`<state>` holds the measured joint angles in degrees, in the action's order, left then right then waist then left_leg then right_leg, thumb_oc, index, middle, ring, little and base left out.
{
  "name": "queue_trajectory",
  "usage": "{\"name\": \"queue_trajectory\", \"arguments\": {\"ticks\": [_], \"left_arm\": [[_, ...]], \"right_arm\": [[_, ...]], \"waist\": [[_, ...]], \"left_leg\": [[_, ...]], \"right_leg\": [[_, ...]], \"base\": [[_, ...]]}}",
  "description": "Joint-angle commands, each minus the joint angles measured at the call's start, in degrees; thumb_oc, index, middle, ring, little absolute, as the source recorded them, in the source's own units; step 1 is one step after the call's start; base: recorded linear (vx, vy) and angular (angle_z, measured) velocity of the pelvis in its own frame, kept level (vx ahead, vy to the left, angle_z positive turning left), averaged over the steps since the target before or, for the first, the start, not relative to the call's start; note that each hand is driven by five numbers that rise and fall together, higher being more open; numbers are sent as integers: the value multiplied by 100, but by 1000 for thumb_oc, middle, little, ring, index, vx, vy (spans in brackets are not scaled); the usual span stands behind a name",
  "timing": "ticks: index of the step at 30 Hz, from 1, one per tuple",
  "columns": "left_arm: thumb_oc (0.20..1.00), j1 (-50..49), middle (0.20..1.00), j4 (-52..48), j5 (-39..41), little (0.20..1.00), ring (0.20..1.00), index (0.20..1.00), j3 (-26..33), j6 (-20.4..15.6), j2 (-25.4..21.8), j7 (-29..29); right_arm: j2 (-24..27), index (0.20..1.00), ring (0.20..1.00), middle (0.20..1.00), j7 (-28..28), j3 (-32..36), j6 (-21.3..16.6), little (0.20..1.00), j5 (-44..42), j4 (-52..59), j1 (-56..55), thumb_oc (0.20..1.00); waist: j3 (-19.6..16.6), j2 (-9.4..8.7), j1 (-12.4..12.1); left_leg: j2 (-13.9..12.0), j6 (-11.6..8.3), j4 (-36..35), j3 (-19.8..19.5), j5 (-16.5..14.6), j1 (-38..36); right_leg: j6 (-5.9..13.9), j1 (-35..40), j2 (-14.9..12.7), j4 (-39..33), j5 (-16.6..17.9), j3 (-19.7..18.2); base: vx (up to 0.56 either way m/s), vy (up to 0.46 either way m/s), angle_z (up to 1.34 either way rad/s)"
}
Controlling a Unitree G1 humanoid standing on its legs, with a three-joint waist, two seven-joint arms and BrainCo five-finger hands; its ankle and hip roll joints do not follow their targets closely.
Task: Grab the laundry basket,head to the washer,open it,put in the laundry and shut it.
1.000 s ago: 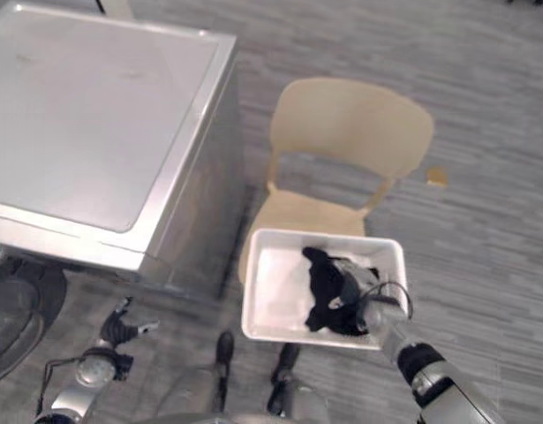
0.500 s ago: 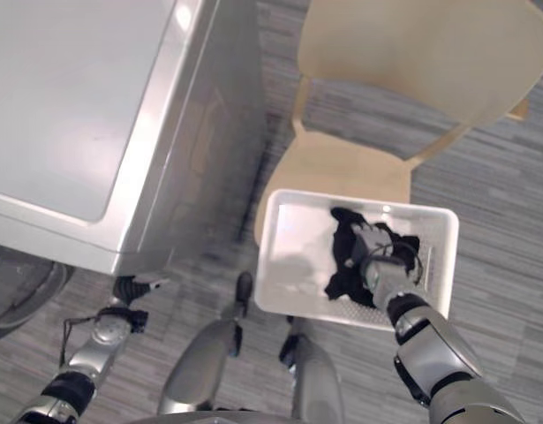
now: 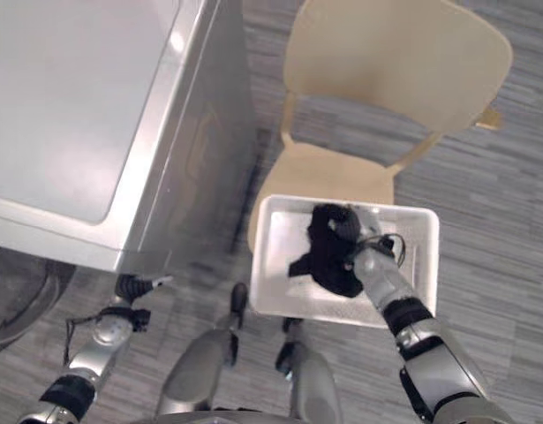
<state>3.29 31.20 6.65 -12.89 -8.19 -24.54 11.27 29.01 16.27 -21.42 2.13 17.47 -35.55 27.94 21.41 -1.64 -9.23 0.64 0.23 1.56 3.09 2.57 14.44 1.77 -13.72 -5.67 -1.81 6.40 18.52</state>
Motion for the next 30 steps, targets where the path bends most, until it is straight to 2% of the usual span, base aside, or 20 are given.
{"name": "queue_trajectory", "arguments": {"ticks": [1,8,13,14,16,20,21,22,26,27,28,30], "left_arm": [[1000,-284,1000,-332,13,1000,1000,1000,199,-99,-105,-34],[1000,-735,1000,-521,-102,1000,1000,1000,453,72,-29,-236],[1000,-934,1000,-702,-159,1000,1000,1000,558,142,34,-290],[1000,-1057,1000,-893,-158,1000,1000,1000,608,175,86,-313],[1000,-1060,1000,-898,-158,1000,1000,1000,606,177,83,-314],[1000,-1106,1000,-1088,-130,1000,1000,1000,595,182,121,-216],[1000,-884,1000,-1207,-107,1000,1000,1000,554,137,64,-97],[1000,-879,1000,-1205,-107,1000,1000,1000,554,136,64,-97],[1000,-640,1000,-1405,-152,1000,1000,1000,393,79,-38,-16],[1000,-621,1000,-1413,-168,1000,1000,1000,381,67,-44,-4],[1000,-634,1000,-1431,-204,1000,1000,1000,364,60,-64,45],[1000,-657,1000,-1557,-322,1000,1000,1000,302,86,-79,50]], "right_arm": [[-40,200,200,200,186,252,-383,200,-585,509,-77,200],[-261,200,200,200,-235,951,-756,200,-1507,2054,-955,200],[-283,200,200,200,-523,1212,-922,200,-1844,2936,-1328,200],[-322,200,200,200,-694,1320,-1037,200,-2052,3529,-1572,200],[-322,200,200,200,-697,1327,-1029,200,-2053,3542,-1582,200],[-520,200,200,200,-845,1294,-1154,200,-2292,4173,-1636,200],[-641,200,200,200,-899,1188,-1267,200,-2442,4453,-1548,200],[-641,200,200,200,-900,1190,-1266,200,-2443,4455,-1547,200],[-633,200,200,200,-925,1268,-1360,200,-2542,4765,-1667,200],[-640,200,200,200,-927,1291,-1365,200,-2497,4764,-1730,200],[-659,200,200,200,-917,1289,-1379,200,-2512,4673,-1806,200],[-686,200,200,200,-917,1249,-1283,200,-2473,4577,-1793,200]], "waist": [[-311,-173,39],[-782,-249,202],[-1043,-253,286],[-1165,-249,336],[-1179,-255,334],[-1150,-214,366],[-964,-154,439],[-966,-159,431],[-1000,-115,461],[-1066,-116,448],[-1159,-134,398],[-1233,-178,299]], "left_leg": [[123,-29,-209,-76,-113,95],[100,0,-518,7,-191,-644],[99,13,-568,31,-248,-933],[86,35,-558,92,-347,-1154],[92,38,-564,95,-326,-1135],[41,123,-572,231,-360,-1271],[-62,160,-489,186,-259,-1134],[-59,160,-481,194,-263,-1124],[-126,129,-196,-143,-17,-610],[-108,110,-167,-275,54,-491],[-91,80,-131,-388,136,-340],[-34,-2,-150,-552,382,-85]], "right_leg": [[537,103,-215,258,-413,-216],[580,711,-127,47,-461,-278],[595,946,-124,40,-497,-315],[606,1094,-94,88,-563,-393],[606,1076,-98,80,-545,-394],[681,928,-135,595,-575,-557],[778,544,-33,1249,-562,-1101],[778,521,-36,1276,-574,-1111],[611,726,209,2103,-1029,-1750],[599,837,268,2253,-1053,-1936],[576,1089,321,2128,-1098,-2122],[332,1595,490,1368,-1657,-2352]], "base": [[54,14,-12],[90,19,-11],[73,46,-7],[77,80,-14],[22,52,-13],[-126,37,-21],[-232,-40,-43],[-308,-75,-29],[-213,-145,35],[-177,-239,70],[-140,-233,84],[-202,-246,80]]}}
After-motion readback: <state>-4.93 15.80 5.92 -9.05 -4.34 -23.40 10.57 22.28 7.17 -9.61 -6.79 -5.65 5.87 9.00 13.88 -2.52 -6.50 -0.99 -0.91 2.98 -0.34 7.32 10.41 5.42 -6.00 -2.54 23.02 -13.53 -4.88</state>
